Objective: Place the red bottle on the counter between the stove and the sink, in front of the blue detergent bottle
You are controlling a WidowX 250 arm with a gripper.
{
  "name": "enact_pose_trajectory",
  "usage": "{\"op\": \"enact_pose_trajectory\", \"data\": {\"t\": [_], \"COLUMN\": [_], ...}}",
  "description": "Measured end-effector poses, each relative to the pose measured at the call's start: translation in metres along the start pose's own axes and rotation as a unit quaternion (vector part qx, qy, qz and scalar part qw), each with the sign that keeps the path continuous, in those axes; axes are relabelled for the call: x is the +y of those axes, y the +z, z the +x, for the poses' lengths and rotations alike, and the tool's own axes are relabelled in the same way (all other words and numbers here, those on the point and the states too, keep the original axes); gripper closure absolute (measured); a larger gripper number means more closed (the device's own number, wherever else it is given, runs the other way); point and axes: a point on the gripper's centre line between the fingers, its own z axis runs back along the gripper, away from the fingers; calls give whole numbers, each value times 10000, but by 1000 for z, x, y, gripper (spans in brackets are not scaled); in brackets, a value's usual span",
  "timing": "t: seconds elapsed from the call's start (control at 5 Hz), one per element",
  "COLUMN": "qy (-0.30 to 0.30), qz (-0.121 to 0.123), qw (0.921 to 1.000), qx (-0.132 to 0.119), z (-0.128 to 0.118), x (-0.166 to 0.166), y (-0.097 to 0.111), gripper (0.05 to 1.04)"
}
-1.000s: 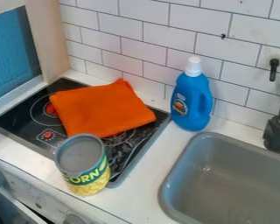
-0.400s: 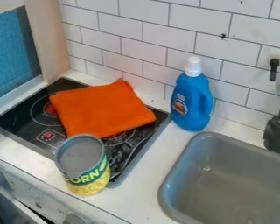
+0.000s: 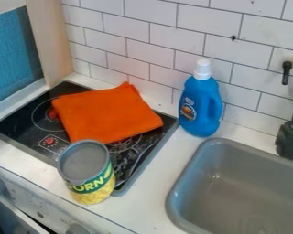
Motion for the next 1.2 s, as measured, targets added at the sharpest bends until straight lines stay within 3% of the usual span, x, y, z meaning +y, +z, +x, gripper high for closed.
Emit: {"op": "enact_pose_trajectory", "data": {"t": [0.2,0.4,0.6,0.8,1.0,1.2], "qy": [92,302,305,321,231,-202], "qz": [-9,-47,-56,-56,-173,-19], "qw": [9999,9995,9995,9995,9996,9994], "qx": [67,32,18,18,-4,-286], "z": [0,-5,-5,-5,-2,26], "x": [1,9,9,9,4,-13], "y": [-1,-3,-3,-3,-3,25], "gripper": [117,307,613,753,753,753]}}
